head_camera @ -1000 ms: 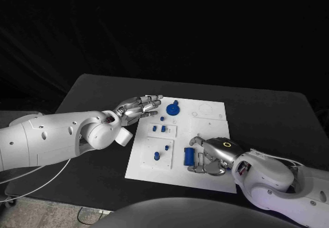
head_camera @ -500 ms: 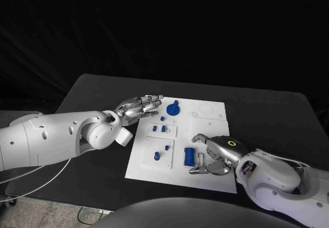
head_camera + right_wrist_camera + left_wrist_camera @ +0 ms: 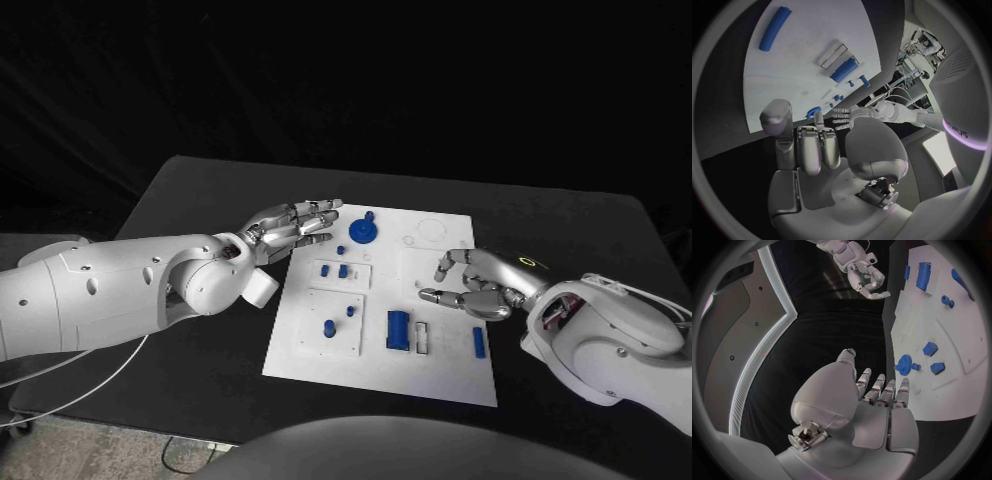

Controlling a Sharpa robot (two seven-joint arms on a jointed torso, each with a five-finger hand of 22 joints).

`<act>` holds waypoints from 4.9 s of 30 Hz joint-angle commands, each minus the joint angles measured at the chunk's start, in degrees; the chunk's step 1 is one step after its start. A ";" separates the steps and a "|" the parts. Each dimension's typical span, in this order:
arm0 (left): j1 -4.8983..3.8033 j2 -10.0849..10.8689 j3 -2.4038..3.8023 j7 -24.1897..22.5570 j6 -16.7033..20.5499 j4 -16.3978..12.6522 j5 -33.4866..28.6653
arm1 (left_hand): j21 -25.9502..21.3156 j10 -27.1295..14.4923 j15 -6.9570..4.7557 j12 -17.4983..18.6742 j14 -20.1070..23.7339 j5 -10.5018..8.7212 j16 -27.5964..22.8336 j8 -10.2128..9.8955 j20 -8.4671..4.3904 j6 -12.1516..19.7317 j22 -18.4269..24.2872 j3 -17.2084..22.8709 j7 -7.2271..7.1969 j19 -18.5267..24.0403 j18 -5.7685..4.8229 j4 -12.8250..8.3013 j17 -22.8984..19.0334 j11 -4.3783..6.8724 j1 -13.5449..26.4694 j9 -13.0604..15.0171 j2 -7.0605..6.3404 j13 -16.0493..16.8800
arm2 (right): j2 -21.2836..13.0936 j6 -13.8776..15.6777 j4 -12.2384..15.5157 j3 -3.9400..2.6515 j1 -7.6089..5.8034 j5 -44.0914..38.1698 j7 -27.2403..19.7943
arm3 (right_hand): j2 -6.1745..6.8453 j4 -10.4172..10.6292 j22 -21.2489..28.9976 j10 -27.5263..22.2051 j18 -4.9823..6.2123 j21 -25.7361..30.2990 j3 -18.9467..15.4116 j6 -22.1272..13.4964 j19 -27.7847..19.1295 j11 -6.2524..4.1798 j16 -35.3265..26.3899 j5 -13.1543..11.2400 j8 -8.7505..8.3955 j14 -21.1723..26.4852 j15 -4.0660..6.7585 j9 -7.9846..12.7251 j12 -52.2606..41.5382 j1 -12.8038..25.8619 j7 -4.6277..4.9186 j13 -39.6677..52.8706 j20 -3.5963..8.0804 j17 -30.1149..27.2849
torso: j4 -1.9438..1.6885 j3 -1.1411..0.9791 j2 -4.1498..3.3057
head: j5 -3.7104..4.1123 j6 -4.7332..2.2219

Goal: Assemble the parts on the task board

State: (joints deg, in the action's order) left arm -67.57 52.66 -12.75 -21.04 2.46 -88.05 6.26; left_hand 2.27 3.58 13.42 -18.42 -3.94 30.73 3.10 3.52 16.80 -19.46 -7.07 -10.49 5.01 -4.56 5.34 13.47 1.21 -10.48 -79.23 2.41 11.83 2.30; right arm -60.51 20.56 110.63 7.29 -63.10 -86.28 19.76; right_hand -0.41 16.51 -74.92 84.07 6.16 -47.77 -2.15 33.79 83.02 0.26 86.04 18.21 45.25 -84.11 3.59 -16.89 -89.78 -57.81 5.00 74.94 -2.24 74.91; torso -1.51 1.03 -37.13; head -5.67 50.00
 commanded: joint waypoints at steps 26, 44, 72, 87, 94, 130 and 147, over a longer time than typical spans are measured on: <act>0.03 -0.05 0.03 -2.44 -0.29 -0.13 0.40 | 0.40 0.92 0.16 -1.64 -0.63 0.40 0.55 0.33 0.11 -0.76 -0.37 -0.04 -0.13 -0.77 -0.44 -0.60 0.09 -0.48 -0.42 0.14 0.09 0.25 | -1.38 -20.72 -2.82 0.06 -1.30 0.47 16.34 | -1.71 -0.02 -6.31 5.93 0.49 -0.49 -2.02 17.93 0.46 -4.02 0.09 2.50 4.36 -4.39 3.23 -9.05 -0.22 -2.99 -5.10 15.06 2.49 7.19 | 0.04 -0.05 -0.06 | 6.60 0.00; 0.03 -0.01 0.03 -4.02 0.36 -0.08 0.43 | 0.90 2.72 0.00 -3.91 -1.90 0.77 1.44 0.66 0.07 -1.77 -1.04 0.04 0.34 -1.78 -0.43 -1.16 0.31 -0.57 -0.81 0.22 0.09 0.50 | -1.48 -23.86 -2.73 0.08 -1.20 2.12 16.86 | -2.70 -0.14 -6.23 5.93 0.39 -0.22 -2.61 19.11 0.45 -3.82 -0.05 2.65 -3.07 -4.36 3.18 -10.08 -0.22 -2.77 -4.69 15.06 2.71 6.93 | 0.05 -0.01 -0.09 | 8.15 0.00; 0.17 -0.19 0.03 -3.46 -0.20 0.24 0.43 | 0.88 2.81 0.00 -3.87 -1.90 0.85 1.42 0.62 0.07 -1.61 -0.95 0.04 0.37 -1.75 -0.43 -1.21 0.30 -0.68 -0.84 0.19 0.09 0.49 | -0.18 -26.09 -3.92 0.15 1.50 8.33 16.85 | -1.07 -3.52 -5.66 5.93 0.81 2.63 -0.92 23.82 0.04 -1.56 -1.00 15.70 -25.96 -4.00 1.42 -4.20 -0.22 -9.59 -2.03 15.06 1.14 5.11 | 0.07 -0.08 -0.09 | 6.87 0.00; 0.23 -0.11 0.03 -3.37 -0.17 0.25 0.43 | 0.89 2.82 0.01 -3.87 -1.91 0.86 1.43 0.61 0.07 -1.59 -0.96 0.05 0.38 -1.77 -0.43 -1.24 0.30 -0.75 -0.85 0.19 0.09 0.48 | 0.13 -21.94 -3.93 0.15 1.81 14.03 16.32 | 3.82 -12.53 -5.79 5.93 0.78 2.72 19.48 22.61 0.06 -0.68 -1.00 24.93 -28.97 -4.01 0.72 -5.57 -0.22 -12.84 -0.65 15.06 0.47 5.08 | 0.07 -0.04 -0.09 | 6.59 0.00; 0.24 -0.05 0.03 -3.34 -0.19 0.22 0.43 | 0.89 2.88 0.02 -3.93 -1.94 0.91 1.45 0.60 0.07 -1.55 -0.95 0.08 0.39 -1.78 -0.44 -1.28 0.30 -0.86 -0.89 0.18 0.12 0.48 | -0.03 -19.02 -3.25 0.13 1.71 17.21 16.10 | 4.35 -14.27 -5.77 5.93 0.83 2.69 22.56 22.88 0.13 -0.77 -0.96 24.86 -28.14 -4.04 0.78 -6.74 -0.22 -10.95 -0.95 15.06 0.55 5.07 | 0.01 -0.06 -0.06 | 6.33 0.00; 0.24 -0.51 0.04 -2.84 -0.48 0.36 0.43 | 0.89 2.94 0.06 -3.90 -1.98 0.95 1.47 0.58 0.07 -1.49 -0.89 0.11 0.38 -1.77 -0.45 -1.33 0.30 -1.01 -0.92 0.16 0.17 0.47 | 5.68 -16.55 -5.72 0.08 -1.35 37.05 15.81 | 3.89 -15.70 -5.77 5.93 0.82 2.36 24.80 21.74 0.24 -0.82 -0.76 21.20 -27.02 -4.09 0.82 -9.17 -0.22 -5.57 -1.08 15.06 0.60 5.06 | -0.02 -0.06 -0.11 | 5.67 0.00; 0.24 -0.50 0.04 -2.07 -0.63 0.35 0.43 | 0.88 2.92 0.11 -3.77 -1.97 0.95 1.46 0.55 0.07 -1.40 -0.85 0.11 0.37 -1.75 -0.45 -1.35 0.29 -1.12 -0.91 0.15 0.20 0.45 | 7.87 -16.71 -7.20 0.08 -1.13 37.93 14.97 | 3.35 -15.95 -5.66 5.93 0.94 2.77 24.45 22.68 0.11 -1.33 -0.63 18.14 -25.27 -4.12 1.16 -11.07 -0.22 -4.03 -1.79 15.06 0.78 5.20 | 0.05 -0.06 -0.06 | 5.11 0.00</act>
State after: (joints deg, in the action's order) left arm -67.35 52.30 -12.74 -23.05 2.81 -87.65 6.33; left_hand 2.88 6.24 13.61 -22.19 -5.58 31.39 4.20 3.90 16.79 -20.89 -8.02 -10.32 5.41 -5.97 5.34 12.38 1.44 -11.27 -79.46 2.52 12.06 2.69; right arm -52.72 4.27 103.43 7.37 -64.29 -49.14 35.31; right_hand 3.34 1.52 -74.95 83.99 6.17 -45.36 21.69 56.14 83.10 -0.63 85.19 36.57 19.73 -84.01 4.50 -27.80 -89.78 -61.95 3.43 74.95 -1.55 74.91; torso -1.44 0.97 -37.23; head -0.50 50.00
